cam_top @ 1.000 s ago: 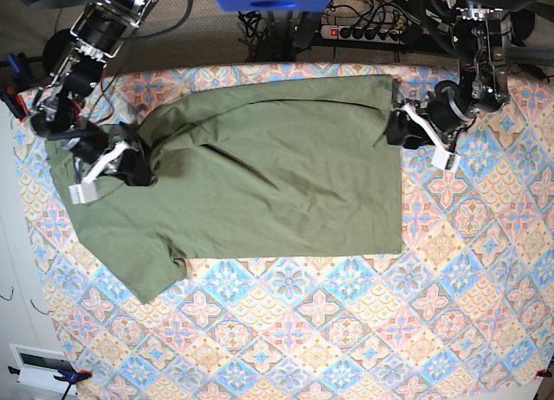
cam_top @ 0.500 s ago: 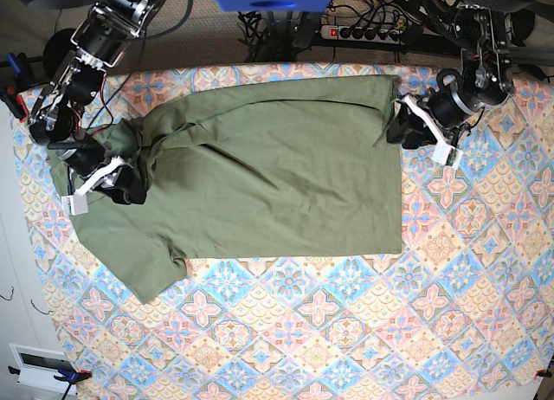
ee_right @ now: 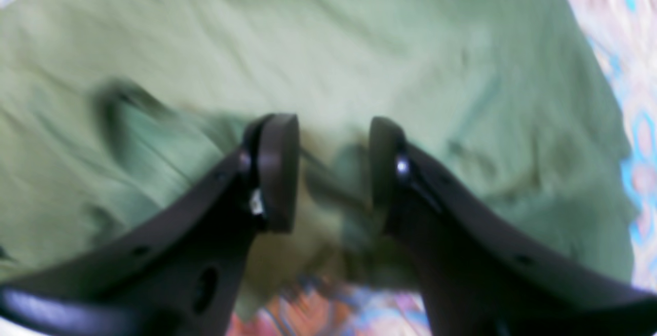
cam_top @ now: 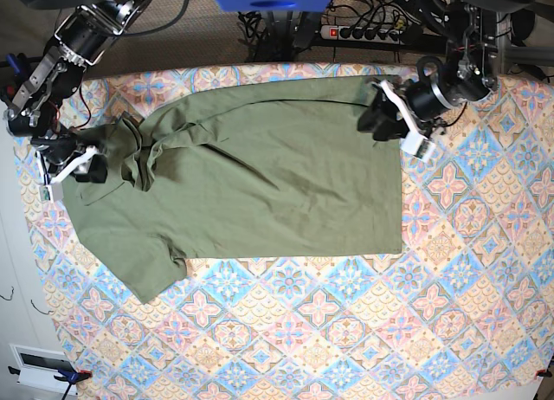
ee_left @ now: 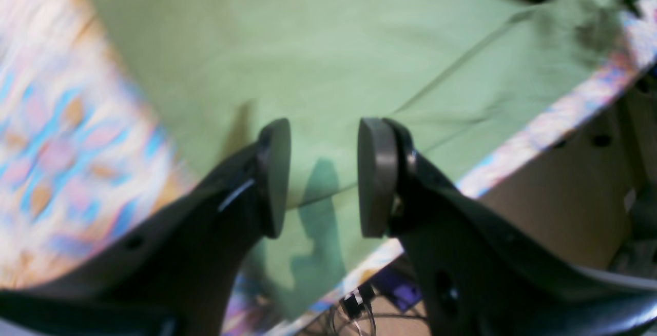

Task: Layout the t-shirt on the table in an organized manner, then fold the t-shirt properly
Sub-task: 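Release the shirt with both grippers and reposition them along the shirt edge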

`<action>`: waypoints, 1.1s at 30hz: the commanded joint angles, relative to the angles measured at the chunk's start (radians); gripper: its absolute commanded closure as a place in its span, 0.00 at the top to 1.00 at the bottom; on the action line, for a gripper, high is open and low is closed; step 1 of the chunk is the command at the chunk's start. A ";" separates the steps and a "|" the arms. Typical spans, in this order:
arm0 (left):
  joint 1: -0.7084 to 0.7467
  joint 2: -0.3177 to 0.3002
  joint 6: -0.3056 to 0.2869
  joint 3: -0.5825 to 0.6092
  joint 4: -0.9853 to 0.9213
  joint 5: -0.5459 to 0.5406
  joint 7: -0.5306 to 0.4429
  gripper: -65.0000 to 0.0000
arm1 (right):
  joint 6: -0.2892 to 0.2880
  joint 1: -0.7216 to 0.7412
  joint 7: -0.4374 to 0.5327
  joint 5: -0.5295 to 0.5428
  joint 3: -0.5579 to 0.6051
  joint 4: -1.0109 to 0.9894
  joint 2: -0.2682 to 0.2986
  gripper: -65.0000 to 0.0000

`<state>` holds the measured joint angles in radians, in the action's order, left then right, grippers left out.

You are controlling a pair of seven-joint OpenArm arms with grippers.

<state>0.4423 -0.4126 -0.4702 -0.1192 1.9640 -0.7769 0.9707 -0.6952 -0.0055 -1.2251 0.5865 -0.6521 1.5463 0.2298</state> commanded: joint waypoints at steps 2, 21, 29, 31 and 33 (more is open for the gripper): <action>0.000 -0.010 -0.005 0.037 0.019 -0.006 -0.014 0.31 | -0.003 0.016 0.023 -0.004 -0.005 0.016 0.018 0.34; -0.083 -0.012 0.004 0.229 -0.300 0.440 -0.115 0.31 | -0.003 0.101 0.124 -0.267 0.004 -0.182 0.053 0.34; -0.083 -0.058 0.004 0.224 -0.412 0.495 -0.177 0.25 | -0.003 0.065 0.123 -0.267 0.004 -0.177 0.098 0.34; -0.087 -0.068 0.004 0.200 -0.450 0.491 -0.178 0.25 | -0.003 0.052 0.123 -0.267 0.004 -0.182 0.113 0.34; -0.090 -0.070 0.004 0.157 -0.473 0.494 -0.178 0.25 | -0.003 0.051 0.123 -0.267 0.005 -0.192 0.122 0.34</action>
<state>0.3351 -0.4511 -0.5800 0.0521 1.5284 -0.4564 0.6231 -0.6952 0.0154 -1.1393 0.2893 -0.6434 1.3338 0.3168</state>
